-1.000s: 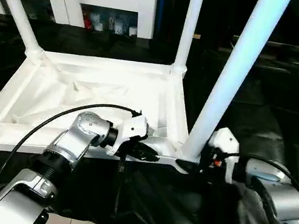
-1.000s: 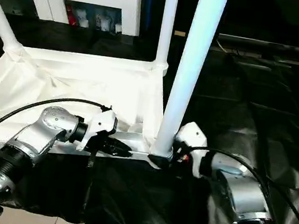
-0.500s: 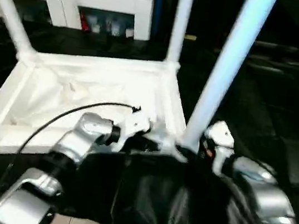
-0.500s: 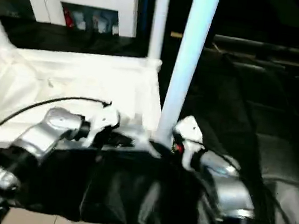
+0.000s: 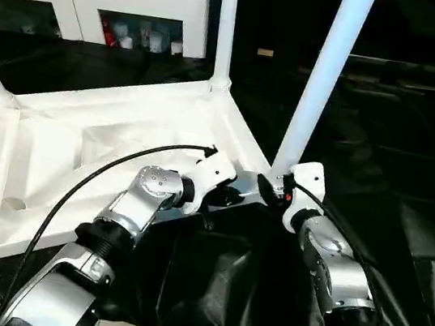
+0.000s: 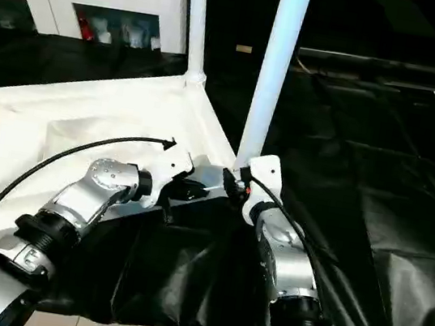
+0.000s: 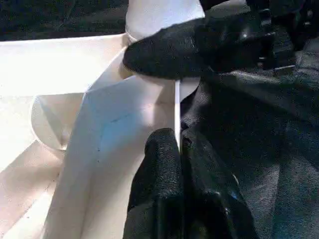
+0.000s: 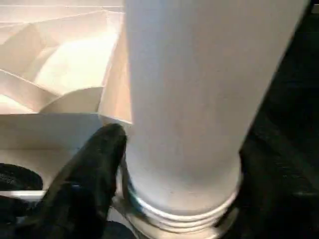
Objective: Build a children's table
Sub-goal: Rotate leg to tighten
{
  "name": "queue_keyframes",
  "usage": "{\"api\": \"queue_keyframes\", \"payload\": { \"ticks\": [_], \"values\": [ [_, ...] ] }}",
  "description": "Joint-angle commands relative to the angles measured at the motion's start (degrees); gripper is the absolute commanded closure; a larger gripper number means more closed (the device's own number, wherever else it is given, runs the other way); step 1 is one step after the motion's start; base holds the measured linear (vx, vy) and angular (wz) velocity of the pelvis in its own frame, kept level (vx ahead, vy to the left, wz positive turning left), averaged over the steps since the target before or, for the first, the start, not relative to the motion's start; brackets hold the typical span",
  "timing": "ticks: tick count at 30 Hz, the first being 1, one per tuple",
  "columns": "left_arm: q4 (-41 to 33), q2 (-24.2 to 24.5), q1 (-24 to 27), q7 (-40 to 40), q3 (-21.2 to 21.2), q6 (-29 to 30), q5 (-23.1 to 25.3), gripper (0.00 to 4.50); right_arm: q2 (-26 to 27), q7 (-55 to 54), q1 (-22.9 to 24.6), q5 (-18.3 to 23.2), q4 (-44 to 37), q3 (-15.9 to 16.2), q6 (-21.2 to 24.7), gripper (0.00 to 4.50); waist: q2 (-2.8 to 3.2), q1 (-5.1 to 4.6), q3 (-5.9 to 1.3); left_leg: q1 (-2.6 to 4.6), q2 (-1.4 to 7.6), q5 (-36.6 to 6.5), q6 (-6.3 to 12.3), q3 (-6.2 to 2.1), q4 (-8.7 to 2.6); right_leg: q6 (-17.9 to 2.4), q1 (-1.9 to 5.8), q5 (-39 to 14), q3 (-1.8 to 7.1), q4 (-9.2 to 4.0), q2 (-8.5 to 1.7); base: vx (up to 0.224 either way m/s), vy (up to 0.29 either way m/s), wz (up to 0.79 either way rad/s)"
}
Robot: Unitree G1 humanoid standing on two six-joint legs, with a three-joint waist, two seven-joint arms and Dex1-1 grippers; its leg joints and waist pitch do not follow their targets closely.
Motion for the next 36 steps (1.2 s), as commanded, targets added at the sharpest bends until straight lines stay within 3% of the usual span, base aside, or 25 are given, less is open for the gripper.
{"api": "queue_keyframes", "payload": {
  "ticks": [1,5,9,11,16,18,19,23,26,27,34,36],
  "values": [
    [-1.61,-1.37,0.15,-3.47,-2.01,-3.10,-1.29,4.50,-1.53,7.61,1.08,0.59,-1.24,4.34,1.61,0.76,-0.46,0.07,-3.18,1.02,3.95,-15.90,1.10,-2.29,-4.49,-10.39,2.04,-13.70,3.18,-5.23,-4.56,0.000,0.000,0.00],
    [-2.14,0.13,0.60,-6.98,-2.19,-3.92,-2.09,4.50,-6.88,14.79,2.70,0.07,-4.36,7.09,1.41,0.76,-0.59,0.34,-3.42,0.89,3.95,-12.80,2.73,-2.14,-4.08,-11.49,2.40,-8.93,3.11,-4.66,-4.40,0.000,0.000,0.00],
    [-2.18,2.04,0.92,-11.62,-2.51,-5.36,-3.06,4.50,-12.29,24.44,4.82,2.32,-8.59,8.64,1.52,0.76,-0.80,0.67,-3.81,0.71,3.82,-8.22,6.18,-1.90,-3.24,-14.04,2.82,-0.08,2.94,-3.63,-4.33,0.000,0.000,0.00],
    [-2.12,3.25,1.11,-14.15,-2.72,-6.28,-3.32,4.50,-14.75,29.08,5.52,3.55,-10.14,8.92,1.41,0.76,-0.81,0.87,-3.69,0.58,3.89,-7.78,7.14,-1.83,-3.15,-14.68,2.84,0.22,2.84,-3.62,-4.41,0.000,0.000,0.00],
    [-3.30,6.06,1.60,-21.51,-2.81,-6.34,-5.06,4.50,-19.59,38.11,5.89,7.26,-12.62,9.08,2.95,0.76,-0.82,1.38,-3.40,0.92,4.37,-11.59,5.87,-1.84,-3.49,-14.25,2.57,-8.42,2.82,-4.26,-4.48,0.000,0.000,0.00],
    [-3.33,6.39,1.56,-22.34,-2.90,-6.37,-5.22,4.50,-20.09,39.12,5.89,7.73,-12.94,9.13,3.22,0.76,-0.78,1.45,-3.35,0.95,4.43,-11.88,5.47,-1.87,-3.62,-14.13,2.46,-9.13,2.86,-4.29,-4.44,0.000,0.000,0.00],
    [-3.30,6.96,1.51,-23.56,-3.12,-6.47,-5.35,4.50,-20.65,40.71,5.98,8.27,-13.54,9.13,3.56,1.00,-0.86,1.54,-3.35,1.03,4.44,-12.28,4.90,-1.87,-3.65,-14.08,2.37,-9.97,2.94,-4.34,-4.57,0.000,0.000,0.00],
    [-3.06,7.57,1.38,-24.66,-3.44,-6.52,-5.21,4.50,-21.48,43.17,6.31,9.10,-14.56,9.67,4.52,1.27,-1.65,2.04,-3.48,0.98,4.40,-10.40,5.21,-1.74,-3.48,-14.17,2.38,-8.48,2.93,-4.05,-4.63,0.000,0.000,0.00],
    [-2.78,7.90,1.36,-25.06,-3.50,-6.68,-5.16,4.50,-21.94,44.89,6.73,9.01,-14.95,10.54,4.91,1.49,-1.62,2.25,-3.42,0.96,4.47,-10.16,5.34,-1.83,-3.54,-13.70,2.28,-9.19,2.93,-4.02,-4.73,0.000,0.000,0.00],
    [-2.82,8.00,1.41,-25.21,-3.47,-6.62,-5.20,4.50,-22.05,45.22,6.78,9.00,-14.98,10.78,4.96,1.52,-1.87,2.28,-3.40,0.99,4.46,-10.12,5.28,-1.80,-3.54,-13.59,2.28,-9.34,2.93,-4.00,-4.72,0.000,0.000,0.00],
    [-3.03,8.23,1.90,-24.90,-2.94,-6.44,-5.32,4.50,-22.05,45.71,6.78,9.08,-15.70,11.47,5.90,1.77,-1.89,2.39,-3.33,0.95,4.35,-9.83,5.16,-1.79,-3.47,-13.33,2.26,-9.43,2.94,-4.06,-4.77,0.000,0.000,0.00],
    [-2.41,7.42,1.74,-21.41,-2.88,-6.13,-4.14,4.50,-20.38,42.51,7.53,8.35,-15.52,11.13,6.11,1.77,-1.74,2.42,-3.33,1.01,4.42,-10.17,4.92,-1.82,-3.51,-13.20,2.18,-9.88,2.98,-4.14,-4.79,0.000,0.000,0.00]
  ]
}}
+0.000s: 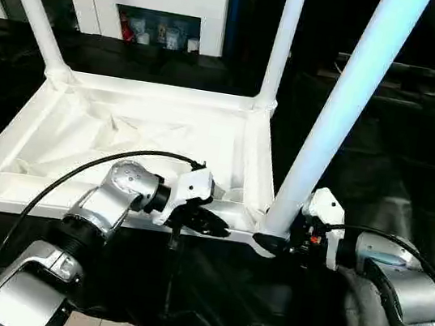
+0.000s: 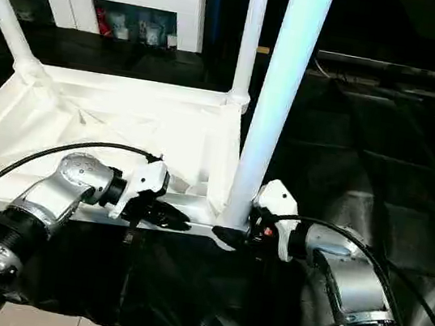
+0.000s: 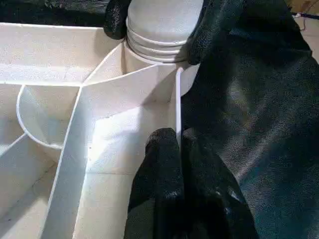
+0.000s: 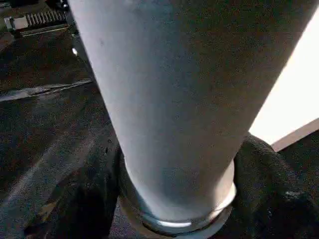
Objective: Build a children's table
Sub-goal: Rotate leg to tighten
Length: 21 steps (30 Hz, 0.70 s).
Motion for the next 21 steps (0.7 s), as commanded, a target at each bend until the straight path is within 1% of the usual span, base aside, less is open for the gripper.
{"api": "queue_keyframes", "payload": {
  "ticks": [1,2,3,4,5,6,7,8,9,10,11,12,13,14,16,17,18,19,20,21],
  "values": [
    [0.62,-1.95,-0.62,6.75,0.24,0.75,1.40,4.50,3.05,-2.57,1.23,-0.93,-0.84,3.08,0.56,1.78,-1.19,-0.24,-3.31,1.17,4.26,-10.66,4.55,-1.95,-3.79,-13.24,2.27,-10.41,3.06,-4.44,-4.72,0.000,0.000,0.00],
    [0.62,-1.95,-0.62,6.75,0.24,0.75,1.40,4.50,3.05,-2.57,1.23,-0.93,-0.84,3.08,0.56,1.78,-1.11,-0.19,-3.31,1.27,4.25,-11.20,4.20,-1.99,-3.86,-13.08,2.24,-11.30,3.04,-4.53,-4.74,0.000,0.000,0.00],
    [1.25,-2.72,-1.04,8.80,0.75,1.29,1.60,4.50,4.73,-6.16,0.90,-2.02,0.64,2.43,0.11,1.78,-1.02,-0.26,-3.18,1.38,4.23,-12.90,3.31,-2.05,-4.04,-12.63,2.15,-14.04,3.05,-4.81,-4.81,0.000,0.000,0.00],
    [2.19,-3.90,-1.74,11.90,1.46,1.99,1.91,4.50,7.36,-11.67,0.19,-3.36,3.24,1.25,-0.36,1.78,-0.93,-0.52,-2.95,1.57,4.16,-14.88,2.08,-2.02,-4.22,-12.15,1.80,-17.33,3.13,-5.30,-4.89,0.000,0.000,0.00],
    [2.45,-4.25,-1.95,12.80,1.64,2.21,2.01,4.50,8.13,-13.32,-0.03,-3.74,4.03,0.90,-0.55,1.78,-1.00,-0.69,-2.90,1.66,4.08,-15.96,1.28,-2.11,-4.31,-11.77,1.74,-19.32,3.12,-5.55,-5.00,0.000,0.000,0.00],
    [2.91,-4.95,-2.38,14.71,1.79,2.65,2.46,4.50,9.86,-16.97,-0.68,-4.44,5.89,0.09,-0.86,1.78,-0.82,-0.87,-2.95,1.77,4.05,-17.46,0.04,-2.48,-4.48,-10.71,1.87,-22.70,3.04,-5.76,-5.18,0.000,0.000,0.00],
    [3.37,-5.84,-2.83,17.29,1.88,3.14,3.11,4.50,11.76,-20.74,-1.43,-4.80,7.67,-0.90,-0.49,1.78,-0.93,-1.34,-2.85,1.68,4.07,-18.44,-0.80,-2.63,-4.75,-9.86,1.79,-23.94,3.01,-5.92,-5.01,0.000,0.000,0.00],
    [3.70,-6.78,-3.18,19.41,2.00,3.69,3.49,4.50,13.60,-24.06,-2.13,-4.87,9.22,-1.90,-0.21,1.78,-0.94,-1.47,-2.81,1.75,4.06,-19.21,-1.03,-2.70,-4.85,-9.44,1.76,-24.64,2.98,-6.03,-4.98,0.000,0.000,0.00],
    [3.83,-7.66,-3.38,20.81,2.05,4.29,3.65,4.50,15.34,-27.14,-2.82,-4.98,10.53,-2.74,-0.19,1.78,-0.16,-1.56,-2.85,1.89,4.11,-20.23,-1.57,-2.87,-4.94,-9.21,1.66,-24.84,3.02,-6.01,-5.06,0.000,0.000,0.00],
    [3.88,-8.69,-3.56,22.73,2.12,4.94,3.97,4.50,17.26,-30.13,-3.54,-4.81,11.78,-3.76,-0.14,1.78,-0.46,-1.96,-2.88,1.82,4.09,-21.15,-1.96,-2.87,-5.04,-9.23,1.67,-24.30,2.99,-6.10,-4.99,0.000,0.000,0.00],
    [3.72,-9.92,-3.72,24.33,2.18,5.80,4.10,4.50,19.27,-33.05,-4.46,-4.71,13.11,-4.54,-0.11,1.78,-0.34,-2.04,-2.90,1.78,4.07,-21.36,-2.09,-2.94,-5.09,-9.32,1.70,-23.90,2.99,-6.09,-5.02,0.000,0.000,0.00],
    [3.59,-10.71,-3.82,25.46,2.17,6.36,4.18,4.50,20.61,-34.95,-5.03,-4.74,13.89,-5.03,-0.03,1.78,-0.39,-2.28,-2.94,1.86,4.10,-21.59,-2.38,-2.88,-5.13,-9.62,1.52,-22.80,3.04,-6.09,-4.97,0.000,0.000,0.00],
    [3.62,-11.77,-4.02,27.20,2.14,6.89,4.46,4.50,22.33,-37.76,-5.95,-4.86,14.91,-5.65,-0.01,1.78,-0.20,-2.39,-2.94,1.87,4.02,-21.39,-2.41,-2.90,-5.14,-9.82,1.59,-21.30,3.03,-6.01,-4.86,0.000,0.000,0.00],
    [3.50,-12.55,-4.05,27.91,1.87,7.08,4.67,4.50,23.62,-39.84,-6.73,-5.27,15.62,-5.79,-0.05,1.78,-0.13,-2.55,-2.94,1.88,3.97,-21.36,-2.30,-2.73,-5.12,-10.15,1.44,-19.90,3.15,-5.98,-4.79,0.000,0.000,0.00],
    [3.41,-13.62,-4.01,28.97,1.64,6.96,5.18,4.50,25.21,-42.23,-7.73,-6.69,16.27,-5.62,-0.51,1.78,-0.22,-2.64,-3.08,1.64,3.85,-20.01,-1.73,-2.72,-5.10,-10.18,1.79,-18.48,3.08,-5.89,-4.77,0.000,0.000,0.00],
    [3.41,-13.63,-4.01,28.97,1.64,6.96,5.19,4.50,25.22,-42.25,-7.74,-6.70,16.27,-5.62,-0.52,1.78,-0.16,-2.62,-3.08,1.62,3.86,-19.65,-1.48,-2.66,-5.08,-10.11,1.81,-17.89,3.09,-5.87,-4.71,0.000,0.000,0.00],
    [3.44,-13.74,-4.00,28.53,1.40,6.35,5.27,4.50,25.38,-41.58,-7.83,-6.55,16.12,-5.69,-1.34,1.43,-0.13,-2.53,-3.15,1.71,3.85,-19.14,-1.14,-2.56,-5.00,-10.17,1.74,-16.68,3.13,-5.84,-4.65,0.000,0.000,0.00],
    [3.37,-13.69,-3.96,28.12,1.23,6.11,5.27,4.50,25.28,-41.06,-7.76,-6.17,15.73,-6.06,-1.84,1.22,-0.08,-2.54,-3.19,1.60,3.84,-18.59,-0.70,-2.51,-4.95,-10.41,1.84,-15.40,3.16,-5.72,-4.63,0.000,0.000,0.00],
    [3.21,-13.42,-3.84,27.15,1.00,5.68,5.11,4.50,24.92,-40.08,-7.55,-5.46,15.13,-6.43,-1.77,1.08,-0.10,-2.55,-3.22,1.50,3.80,-18.23,-0.48,-2.47,-4.92,-10.51,1.93,-14.77,3.15,-5.69,-4.62,0.000,0.000,0.00],
    [2.83,-13.04,-3.56,25.97,0.78,5.22,4.96,4.50,24.24,-39.05,-7.29,-5.29,14.51,-6.48,-1.63,1.05,-0.11,-2.50,-3.29,1.44,3.77,-17.51,-0.02,-2.41,-4.83,-10.67,2.03,-13.92,3.13,-5.63,-4.64,0.000,0.000,0.00]
  ]
}}
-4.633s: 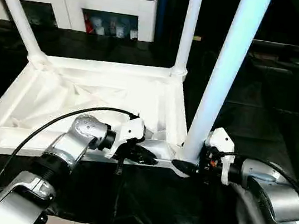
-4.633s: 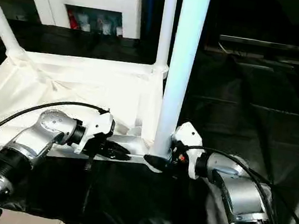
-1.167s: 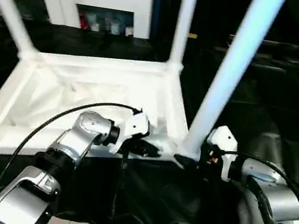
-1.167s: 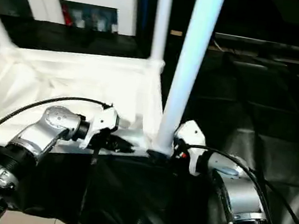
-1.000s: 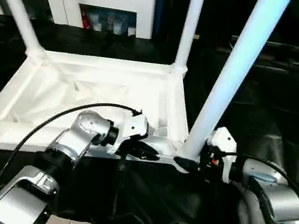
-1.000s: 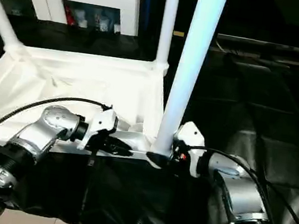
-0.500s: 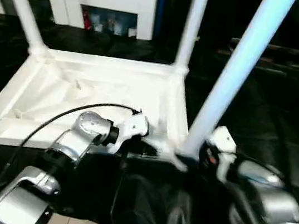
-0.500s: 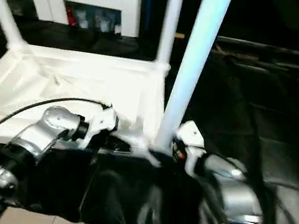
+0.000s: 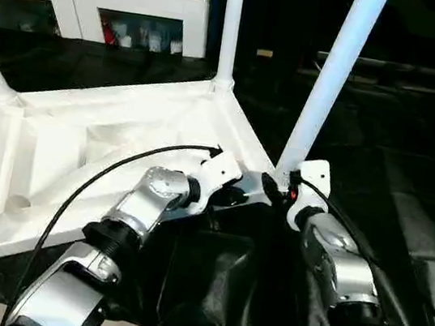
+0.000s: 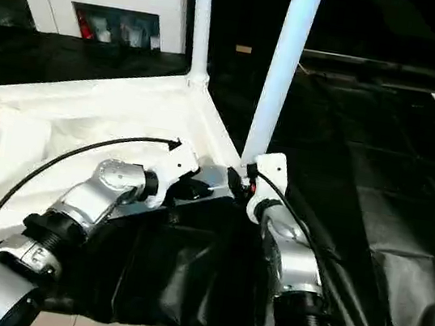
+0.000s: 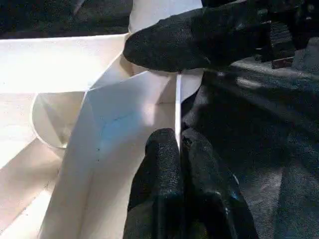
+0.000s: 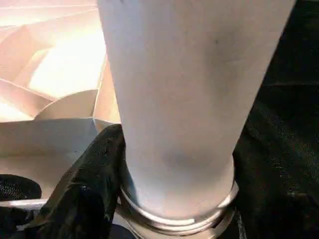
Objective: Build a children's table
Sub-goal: Rotate leg to tighten
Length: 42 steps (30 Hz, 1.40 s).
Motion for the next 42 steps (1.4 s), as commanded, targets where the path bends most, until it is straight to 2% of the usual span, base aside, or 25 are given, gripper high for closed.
{"api": "queue_keyframes", "payload": {
  "ticks": [1,5,6,10,13,16,18,19,22,25,27,30,31,37,40,41,42],
  "values": [
    [-1.30,-2.34,-0.37,-2.04,-2.31,-2.03,-0.93,4.50,1.64,4.64,0.71,1.19,-0.29,3.28,0.83,0.99,-0.22,0.12,-3.23,1.15,3.96,-16.81,0.54,-2.35,-4.56,-10.79,1.95,-13.65,3.08,-4.96,-4.52,0.000,0.000,0.00],
    [-2.67,-0.19,0.84,-6.72,-3.05,-3.06,-1.50,4.50,-3.74,12.10,2.87,1.42,-4.37,5.10,1.47,0.60,-0.30,0.37,-3.39,1.06,4.07,-14.34,2.13,-2.18,-4.27,-11.41,2.17,-10.44,3.09,-4.65,-4.43,0.000,0.000,0.00],
    [-3.12,0.61,1.24,-8.48,-3.18,-3.44,-1.86,4.50,-5.93,15.97,3.89,2.50,-6.28,5.81,2.12,0.60,-0.38,0.38,-3.52,0.78,3.98,-12.98,2.90,-2.26,-4.15,-11.78,2.54,-8.59,2.98,-4.35,-4.41,0.000,0.000,0.00],
    [-3.54,2.60,1.63,-12.15,-3.21,-4.10,-2.67,4.50,-11.31,24.75,5.96,3.92,-9.90,7.89,1.70,0.60,-0.53,0.73,-3.84,0.78,4.05,-8.67,5.87,-2.02,-3.43,-14.34,2.78,-0.99,2.85,-3.43,-4.38,0.000,0.000,0.00],
    [-3.61,4.85,1.75,-15.85,-3.33,-5.49,-2.99,4.50,-15.48,32.83,7.25,5.46,-11.50,8.89,1.53,0.60,-1.19,1.00,-3.72,0.73,4.10,-8.49,7.05,-1.80,-3.32,-14.94,2.77,-2.51,2.73,-3.58,-4.41,0.000,0.000,0.00],
    [-3.78,6.00,1.76,-17.90,-3.19,-5.62,-3.41,4.50,-17.23,36.71,7.68,6.21,-12.15,9.56,1.70,0.60,-0.82,1.39,-3.49,0.99,4.36,-10.74,6.13,-1.82,-3.51,-14.45,2.42,-7.99,2.74,-3.98,-4.43,0.000,0.000,0.00],
    [-4.28,6.62,1.98,-19.70,-3.19,-5.71,-3.91,4.50,-18.19,38.50,7.80,6.55,-12.77,9.89,1.88,0.60,-1.10,1.49,-3.42,1.01,4.42,-11.30,5.41,-1.88,-3.65,-14.12,2.44,-9.73,2.77,-4.05,-4.46,0.000,0.000,0.00],
    [-4.60,6.87,2.12,-20.83,-3.24,-5.63,-4.27,4.50,-18.54,39.34,7.77,6.90,-13.12,9.98,2.06,0.60,-0.97,1.58,-3.43,1.05,4.52,-11.34,5.10,-1.93,-3.73,-14.02,2.36,-10.07,2.81,-4.04,-4.51,0.000,0.000,0.00],
    [-4.86,7.37,2.20,-22.45,-3.62,-5.68,-4.65,4.50,-19.23,41.12,7.64,7.97,-13.90,10.29,2.74,0.85,-0.98,1.61,-3.56,1.06,4.49,-10.63,5.03,-1.88,-3.61,-14.36,2.32,-8.50,2.86,-3.82,-4.53,0.000,0.000,0.00],
    [-4.68,7.69,2.12,-24.31,-4.00,-5.88,-5.07,4.50,-19.88,42.87,7.69,8.00,-14.44,10.85,2.88,1.22,-1.01,2.01,-3.66,0.95,4.41,-8.97,5.70,-1.80,-3.39,-14.83,2.38,-6.21,2.84,-3.52,-4.52,0.000,0.000,0.00],
    [-4.69,7.85,2.11,-25.61,-4.26,-5.96,-5.35,4.50,-20.05,43.40,7.72,7.59,-14.36,11.17,2.67,1.25,-1.07,2.20,-3.70,1.00,4.40,-8.58,5.88,-1.78,-3.33,-14.84,2.34,-5.90,2.80,-3.50,-4.49,0.000,0.000,0.00],
    [-4.83,7.99,2.14,-25.70,-4.19,-5.92,-5.31,4.50,-20.41,44.36,7.84,7.31,-14.38,11.67,2.69,1.63,-1.05,2.41,-3.69,0.97,4.41,-8.93,5.91,-1.77,-3.30,-14.82,2.34,-6.12,2.78,-3.48,-4.51,0.000,0.000,0.00],
    [-4.87,8.03,2.17,-25.80,-4.18,-5.87,-5.31,4.50,-20.56,44.58,7.86,7.21,-14.35,11.82,2.65,1.66,-1.05,2.60,-3.64,0.99,4.43,-9.45,5.60,-1.80,-3.34,-14.56,2.35,-7.53,2.81,-3.62,-4.61,0.000,0.000,0.00],
    [-4.62,8.52,2.22,-26.05,-4.16,-6.17,-5.08,4.50,-20.75,44.90,8.01,7.12,-14.59,12.56,2.62,1.80,-1.03,2.83,-3.76,1.02,4.41,-9.37,4.99,-1.87,-3.34,-14.25,2.38,-7.77,2.82,-3.55,-4.60,0.000,0.000,0.00],
    [-3.38,8.09,1.64,-23.07,-3.76,-5.88,-4.09,4.50,-20.03,44.15,8.40,6.49,-14.57,12.90,2.30,1.81,-0.99,2.84,-3.77,1.00,4.42,-9.29,5.14,-1.88,-3.32,-14.45,2.34,-7.10,2.76,-3.51,-4.54,0.000,0.000,0.00],
    [-1.61,6.45,0.68,-17.39,-2.56,-5.13,-3.27,4.50,-17.50,39.74,8.51,5.62,-13.68,12.29,2.72,1.81,-1.00,2.86,-3.78,1.00,4.39,-9.42,5.10,-1.86,-3.30,-14.44,2.36,-7.36,2.77,-3.53,-4.56,0.000,0.000,0.00],
    [-1.61,6.45,0.68,-17.39,-2.56,-5.13,-3.27,4.50,-17.50,39.74,8.51,5.62,-13.68,12.29,2.72,1.81,-0.64,2.84,-3.85,1.02,4.42,-9.56,4.86,-1.92,-3.28,-14.49,2.31,-7.43,2.81,-3.45,-4.57,0.000,0.000,0.00]
  ]
}}
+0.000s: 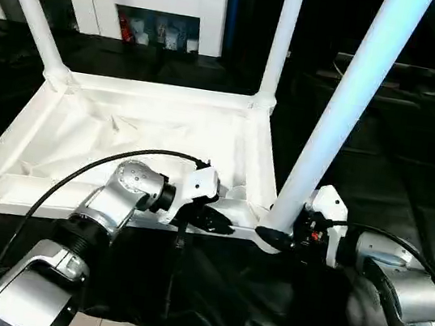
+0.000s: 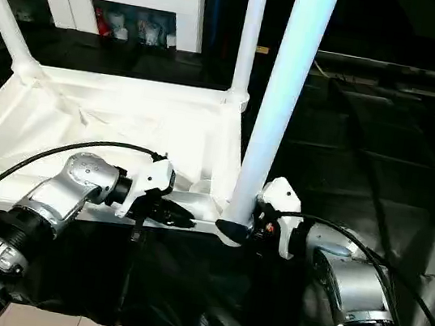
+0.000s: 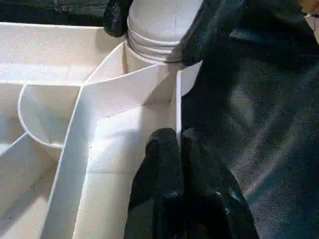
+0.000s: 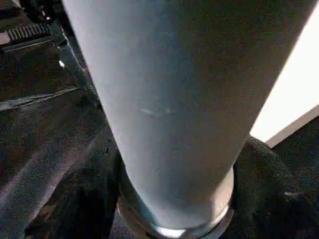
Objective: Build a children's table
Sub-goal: Rotate leg to tighten
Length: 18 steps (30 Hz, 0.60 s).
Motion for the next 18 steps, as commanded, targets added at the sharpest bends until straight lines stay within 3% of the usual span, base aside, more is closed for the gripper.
{"api": "queue_keyframes", "payload": {
  "ticks": [1,2,4,5,7,11,16,18],
  "values": [
    [2.23,-3.40,-2.11,9.97,0.91,1.12,1.85,4.50,5.23,-5.62,0.54,-1.98,0.72,3.50,0.15,1.81,-0.89,-0.33,-3.51,1.29,4.08,-12.19,3.62,-1.97,-3.79,-13.97,2.34,-11.39,2.91,-4.39,-4.67,0.000,0.000,0.00],
    [2.52,-3.83,-2.33,11.02,1.09,1.31,1.98,4.50,6.07,-7.55,0.31,-2.43,1.48,3.09,-0.03,1.81,-0.61,-0.32,-3.50,1.43,4.09,-12.82,2.99,-1.97,-3.83,-13.70,2.16,-12.84,2.99,-4.54,-4.75,0.000,0.000,0.00],
    [3.57,-5.56,-3.20,14.96,1.49,1.84,2.63,4.50,9.33,-14.66,-0.60,-3.65,4.34,1.31,-0.15,1.82,-0.58,-0.88,-3.01,1.89,3.90,-18.05,-0.06,-2.29,-4.33,-11.54,1.74,-21.99,2.94,-5.64,-4.86,-0.026,-0.003,0.00],
    [4.36,-7.12,-3.85,18.13,1.78,2.52,3.06,4.50,11.75,-19.97,-1.25,-4.39,6.26,0.01,0.19,1.82,-0.76,-0.85,-3.05,1.93,3.88,-18.67,-0.46,-2.45,-4.37,-10.72,1.92,-23.59,2.89,-5.76,-4.98,-0.051,0.004,-0.02],
    [4.40,-8.38,-4.14,20.01,1.81,3.42,3.27,4.50,13.84,-23.65,-1.80,-4.50,7.48,-0.99,0.48,1.82,-0.39,-1.37,-2.90,1.94,4.01,-20.73,-1.48,-2.73,-4.80,-9.31,1.70,-25.53,2.97,-6.04,-4.94,-0.026,0.002,-0.01],
    [3.72,-11.70,-4.16,23.53,1.01,5.17,4.13,4.50,20.76,-35.52,-4.22,-5.50,11.39,-3.99,0.53,1.82,0.23,-2.37,-2.94,1.85,3.94,-22.24,-2.30,-2.89,-5.17,-9.33,1.46,-22.57,2.92,-6.09,-4.67,0.000,0.000,0.00],
    [3.22,-13.28,-3.58,23.57,0.19,4.64,4.65,4.50,24.63,-40.20,-6.03,-6.57,13.62,-4.74,-1.69,1.82,0.38,-2.98,-3.03,1.78,3.72,-22.00,-1.74,-2.72,-5.18,-9.93,1.62,-18.93,2.95,-6.00,-4.56,0.000,0.000,0.00],
    [3.07,-13.17,-3.41,23.00,-0.02,4.54,4.60,4.50,24.62,-39.31,-6.06,-6.47,13.37,-4.35,-2.36,1.27,0.52,-3.02,-3.05,1.60,3.79,-21.04,-1.31,-2.66,-5.24,-10.18,1.78,-16.74,2.99,-5.85,-4.47,0.000,0.000,0.00]
  ]
}}
